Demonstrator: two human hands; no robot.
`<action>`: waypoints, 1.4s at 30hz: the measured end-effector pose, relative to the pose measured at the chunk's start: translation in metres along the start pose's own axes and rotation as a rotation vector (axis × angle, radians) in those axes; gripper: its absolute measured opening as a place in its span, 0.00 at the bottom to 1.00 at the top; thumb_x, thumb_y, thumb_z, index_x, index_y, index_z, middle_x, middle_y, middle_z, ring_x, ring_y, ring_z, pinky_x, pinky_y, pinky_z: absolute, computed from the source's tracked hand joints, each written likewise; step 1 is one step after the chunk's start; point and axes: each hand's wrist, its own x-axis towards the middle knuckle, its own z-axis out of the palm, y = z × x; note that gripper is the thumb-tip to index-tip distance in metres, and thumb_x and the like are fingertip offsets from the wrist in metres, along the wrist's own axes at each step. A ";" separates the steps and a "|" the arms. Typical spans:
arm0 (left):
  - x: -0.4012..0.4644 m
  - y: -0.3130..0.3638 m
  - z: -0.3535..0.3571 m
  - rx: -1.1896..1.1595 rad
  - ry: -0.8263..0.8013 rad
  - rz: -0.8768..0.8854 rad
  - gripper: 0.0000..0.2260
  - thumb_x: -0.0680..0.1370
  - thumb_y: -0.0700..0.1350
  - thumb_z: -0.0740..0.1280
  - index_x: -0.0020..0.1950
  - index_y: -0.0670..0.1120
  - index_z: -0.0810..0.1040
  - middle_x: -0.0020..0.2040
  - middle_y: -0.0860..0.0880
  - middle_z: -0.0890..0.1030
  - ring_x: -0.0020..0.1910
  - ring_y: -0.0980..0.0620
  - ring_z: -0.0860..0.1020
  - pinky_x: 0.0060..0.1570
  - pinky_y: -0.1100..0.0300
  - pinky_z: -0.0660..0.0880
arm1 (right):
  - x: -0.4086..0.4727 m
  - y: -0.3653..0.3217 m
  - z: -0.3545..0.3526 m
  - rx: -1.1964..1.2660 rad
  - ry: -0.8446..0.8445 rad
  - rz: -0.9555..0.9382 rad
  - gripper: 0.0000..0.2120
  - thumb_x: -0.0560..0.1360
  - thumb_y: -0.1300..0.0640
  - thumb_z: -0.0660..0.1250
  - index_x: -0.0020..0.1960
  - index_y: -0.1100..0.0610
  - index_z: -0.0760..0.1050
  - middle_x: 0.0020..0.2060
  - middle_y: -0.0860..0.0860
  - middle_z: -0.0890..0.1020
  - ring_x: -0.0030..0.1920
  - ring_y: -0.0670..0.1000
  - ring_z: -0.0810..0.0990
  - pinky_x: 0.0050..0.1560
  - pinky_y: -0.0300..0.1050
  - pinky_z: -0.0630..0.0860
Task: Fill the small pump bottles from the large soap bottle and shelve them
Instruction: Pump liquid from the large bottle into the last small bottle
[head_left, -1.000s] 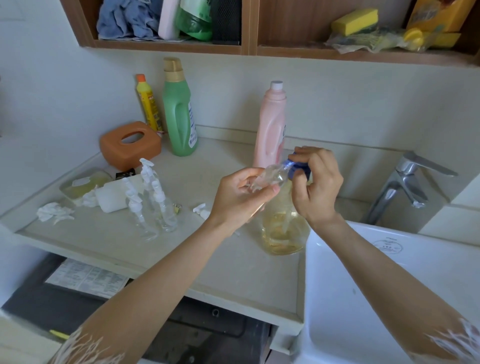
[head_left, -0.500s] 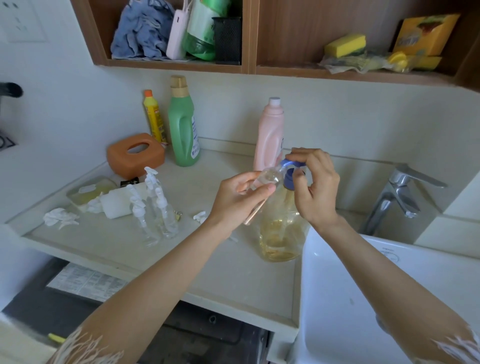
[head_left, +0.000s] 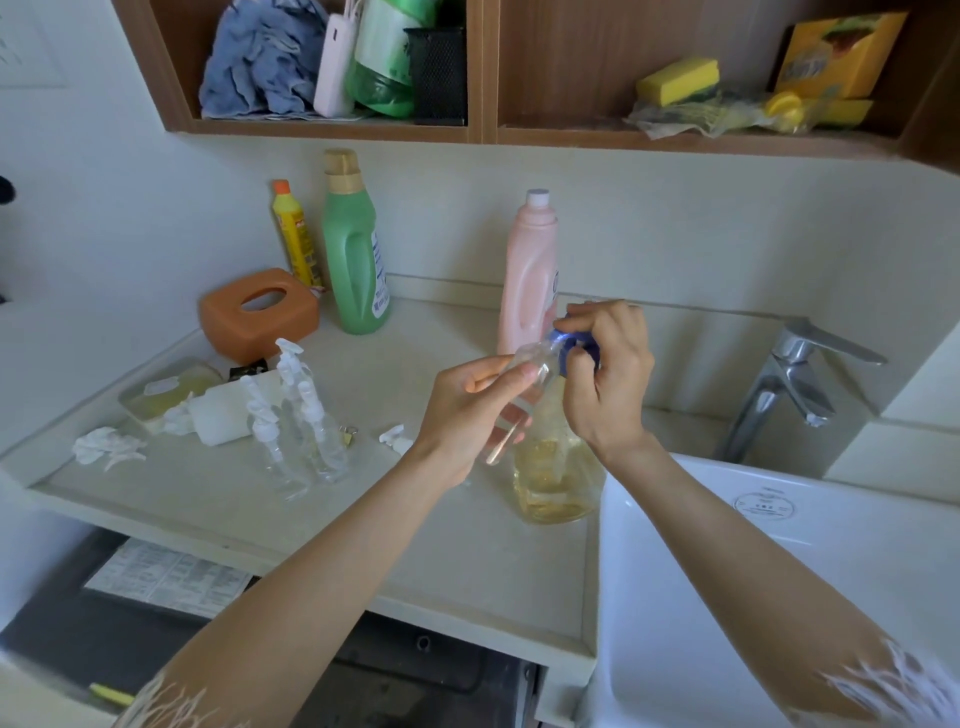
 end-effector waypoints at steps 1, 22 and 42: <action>0.001 -0.001 -0.001 0.002 0.007 -0.013 0.04 0.67 0.54 0.72 0.39 0.57 0.85 0.34 0.51 0.83 0.28 0.52 0.78 0.27 0.61 0.75 | 0.000 0.002 0.002 -0.012 -0.004 0.001 0.13 0.66 0.66 0.55 0.38 0.65 0.79 0.37 0.56 0.79 0.40 0.62 0.74 0.43 0.50 0.70; -0.003 -0.006 -0.001 -0.036 -0.012 0.087 0.16 0.67 0.50 0.74 0.52 0.45 0.81 0.44 0.43 0.81 0.32 0.53 0.78 0.30 0.62 0.74 | 0.002 -0.002 -0.012 -0.024 -0.130 0.010 0.15 0.69 0.65 0.58 0.51 0.65 0.79 0.52 0.58 0.80 0.57 0.59 0.77 0.59 0.35 0.69; 0.003 -0.013 0.002 -0.083 -0.006 0.089 0.07 0.70 0.45 0.74 0.48 0.50 0.83 0.40 0.48 0.81 0.30 0.53 0.78 0.30 0.60 0.77 | -0.006 0.009 0.001 -0.072 -0.007 -0.024 0.13 0.68 0.63 0.56 0.42 0.65 0.79 0.42 0.55 0.81 0.47 0.60 0.79 0.44 0.61 0.74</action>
